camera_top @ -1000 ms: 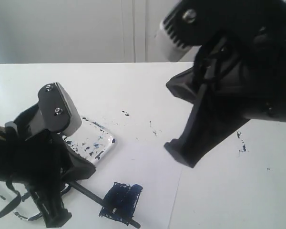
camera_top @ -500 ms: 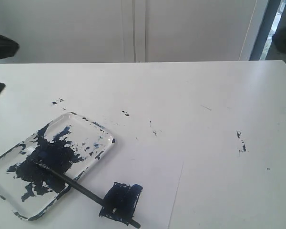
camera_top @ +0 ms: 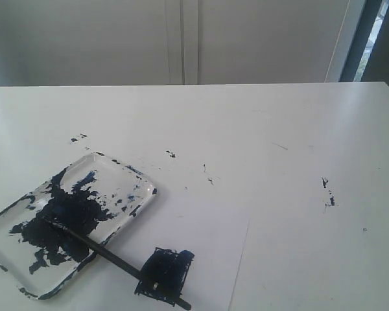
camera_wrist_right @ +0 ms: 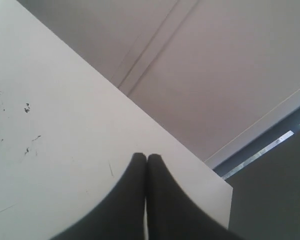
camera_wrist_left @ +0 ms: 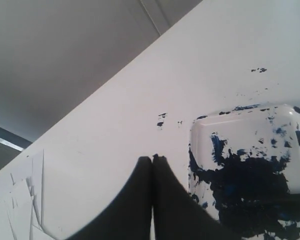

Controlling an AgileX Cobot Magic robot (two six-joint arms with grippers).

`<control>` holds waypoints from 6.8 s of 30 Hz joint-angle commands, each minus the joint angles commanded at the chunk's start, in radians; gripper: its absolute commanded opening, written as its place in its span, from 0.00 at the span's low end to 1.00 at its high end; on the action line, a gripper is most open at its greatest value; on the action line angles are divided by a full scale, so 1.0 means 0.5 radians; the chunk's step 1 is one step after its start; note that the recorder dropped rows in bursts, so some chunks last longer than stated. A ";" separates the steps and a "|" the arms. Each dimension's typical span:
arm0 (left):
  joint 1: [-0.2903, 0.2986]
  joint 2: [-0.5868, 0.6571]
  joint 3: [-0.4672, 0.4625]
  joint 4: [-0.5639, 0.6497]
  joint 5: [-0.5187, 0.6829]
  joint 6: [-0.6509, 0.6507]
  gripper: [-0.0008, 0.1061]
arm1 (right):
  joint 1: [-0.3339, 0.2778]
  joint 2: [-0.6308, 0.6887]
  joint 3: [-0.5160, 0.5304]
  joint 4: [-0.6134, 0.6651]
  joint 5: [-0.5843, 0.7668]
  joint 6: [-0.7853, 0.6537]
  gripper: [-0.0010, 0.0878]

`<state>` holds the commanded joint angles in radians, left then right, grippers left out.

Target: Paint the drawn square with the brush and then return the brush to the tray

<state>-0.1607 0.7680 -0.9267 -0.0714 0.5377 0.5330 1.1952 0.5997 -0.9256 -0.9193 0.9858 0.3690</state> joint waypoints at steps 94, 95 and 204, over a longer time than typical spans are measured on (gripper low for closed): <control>-0.008 -1.172 1.349 -1.544 -0.474 0.829 0.01 | 0.004 -1.199 1.585 0.535 -1.581 0.313 0.01; -0.008 -1.172 1.349 -1.544 -0.474 0.829 0.01 | 0.004 -1.199 1.585 0.535 -1.581 0.313 0.01; 0.417 -1.536 1.853 0.351 -0.594 -1.328 0.01 | -0.902 -1.199 1.851 0.560 -1.299 0.313 0.01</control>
<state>0.0479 0.0000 0.0000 0.1044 0.2406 -0.1309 0.7440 0.0000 0.0000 -0.6393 0.3362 0.5256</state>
